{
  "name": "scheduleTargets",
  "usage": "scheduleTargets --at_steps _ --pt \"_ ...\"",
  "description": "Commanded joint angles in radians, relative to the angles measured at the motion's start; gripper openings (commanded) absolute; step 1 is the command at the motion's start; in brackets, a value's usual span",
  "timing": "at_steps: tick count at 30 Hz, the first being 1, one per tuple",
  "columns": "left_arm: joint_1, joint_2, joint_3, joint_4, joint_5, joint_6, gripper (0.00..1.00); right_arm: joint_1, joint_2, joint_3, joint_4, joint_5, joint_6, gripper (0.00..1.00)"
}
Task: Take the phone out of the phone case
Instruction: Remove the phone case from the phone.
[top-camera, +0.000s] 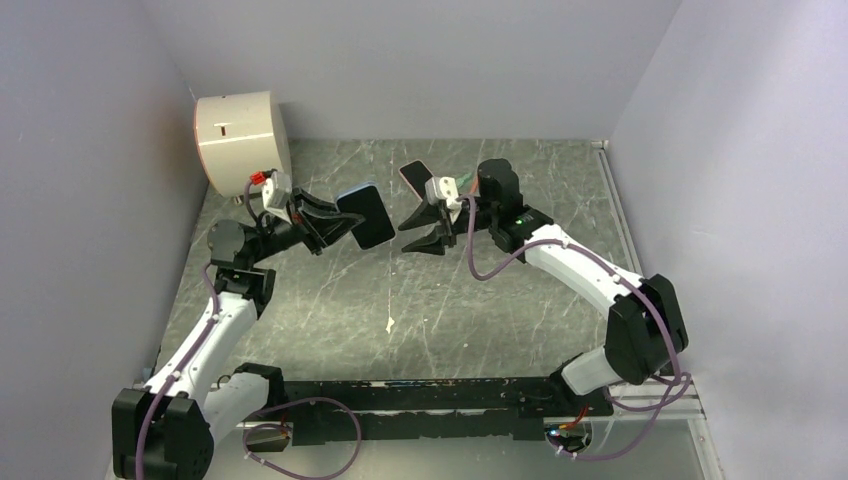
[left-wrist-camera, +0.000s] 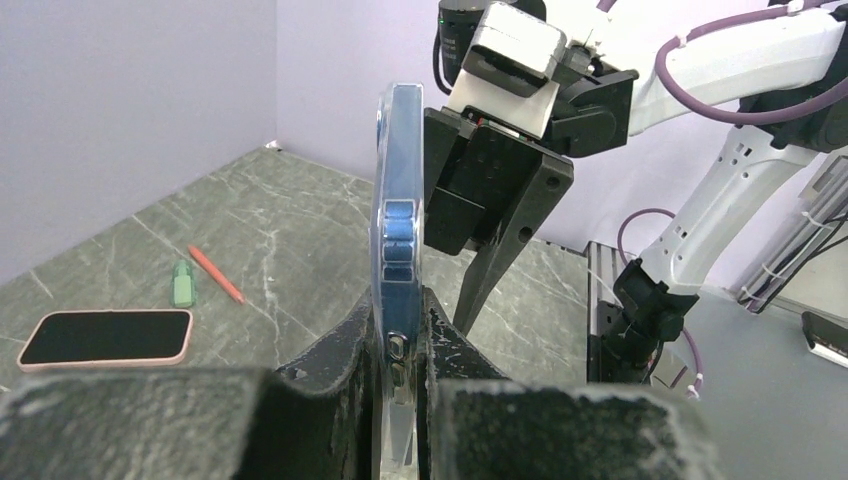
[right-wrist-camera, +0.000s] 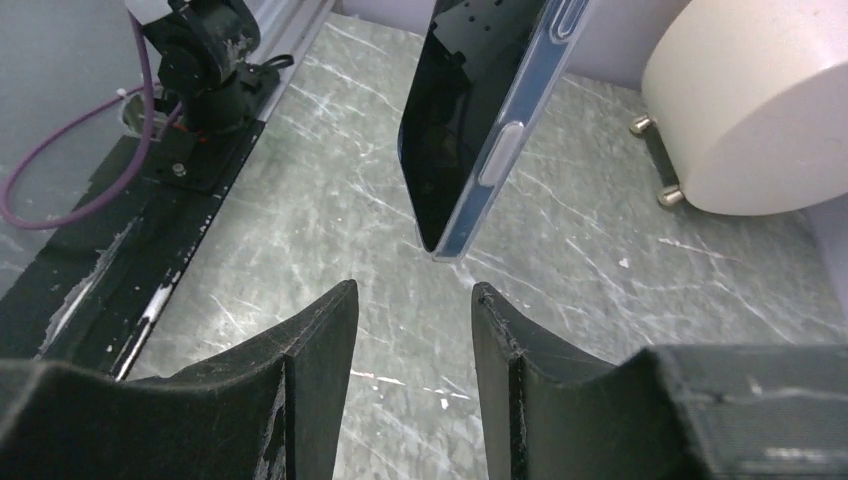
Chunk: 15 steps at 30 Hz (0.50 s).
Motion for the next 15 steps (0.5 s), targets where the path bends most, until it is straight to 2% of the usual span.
scheduleTargets --at_steps 1,15 --pt "0.004 -0.011 0.003 0.126 0.006 -0.049 0.02 0.009 0.010 0.048 0.111 -0.049 0.082 0.48" --pt "0.003 0.001 -0.018 0.214 -0.003 -0.120 0.02 0.034 0.046 0.081 0.163 -0.103 0.149 0.40"
